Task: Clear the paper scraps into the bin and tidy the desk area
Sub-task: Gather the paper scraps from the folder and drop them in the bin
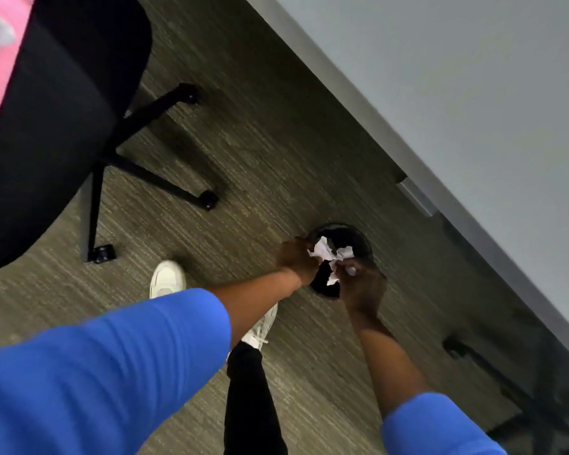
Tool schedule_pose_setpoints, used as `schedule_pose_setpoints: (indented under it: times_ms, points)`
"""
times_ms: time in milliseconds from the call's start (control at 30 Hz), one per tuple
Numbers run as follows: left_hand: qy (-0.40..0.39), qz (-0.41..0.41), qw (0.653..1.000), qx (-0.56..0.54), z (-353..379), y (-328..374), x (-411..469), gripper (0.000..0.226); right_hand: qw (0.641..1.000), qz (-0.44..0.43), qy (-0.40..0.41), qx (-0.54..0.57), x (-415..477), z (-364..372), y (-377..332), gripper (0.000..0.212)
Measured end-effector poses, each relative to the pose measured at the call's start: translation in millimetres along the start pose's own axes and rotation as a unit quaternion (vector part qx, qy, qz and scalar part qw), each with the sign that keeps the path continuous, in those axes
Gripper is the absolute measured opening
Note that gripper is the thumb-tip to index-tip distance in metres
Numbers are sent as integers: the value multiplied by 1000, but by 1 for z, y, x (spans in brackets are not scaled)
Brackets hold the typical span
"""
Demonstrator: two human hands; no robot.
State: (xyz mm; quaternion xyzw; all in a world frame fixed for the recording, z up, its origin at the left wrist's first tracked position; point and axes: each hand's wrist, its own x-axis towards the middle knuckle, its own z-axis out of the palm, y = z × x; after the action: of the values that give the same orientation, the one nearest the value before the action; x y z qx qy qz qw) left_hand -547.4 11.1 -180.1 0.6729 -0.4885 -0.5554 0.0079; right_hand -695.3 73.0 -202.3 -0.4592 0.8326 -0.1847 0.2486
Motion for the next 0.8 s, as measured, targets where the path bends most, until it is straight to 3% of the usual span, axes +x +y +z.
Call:
schedule_pose_setpoints:
  times_ms: [200, 367, 500, 600, 667, 733, 800]
  points:
    - [-8, -7, 999, -34, 55, -5, 29, 45, 1000, 19, 1, -23, 23, 10, 44, 11]
    - [-115, -16, 993, -31, 86, -8, 62, 57, 996, 19, -49, -67, 37, 15, 69, 9]
    - [-154, -78, 967, -186, 98, -11, 70, 59, 992, 52, -104, -51, 45, 16, 78, 18]
    - [-169, -97, 962, -190, 97, -13, 64, 79, 993, 44, -81, -78, 41, 12, 81, 19]
    - [-188, -65, 968, -153, 89, -16, 57, 72, 993, 54, -83, -64, 35, 9, 77, 19]
    - [-199, -20, 975, -93, 75, -21, 46, 44, 993, 52, -94, -56, 29, 7, 67, 18]
    - [-174, 7, 985, -12, 60, -23, 32, 33, 991, 34, -108, -66, 22, 6, 53, 20]
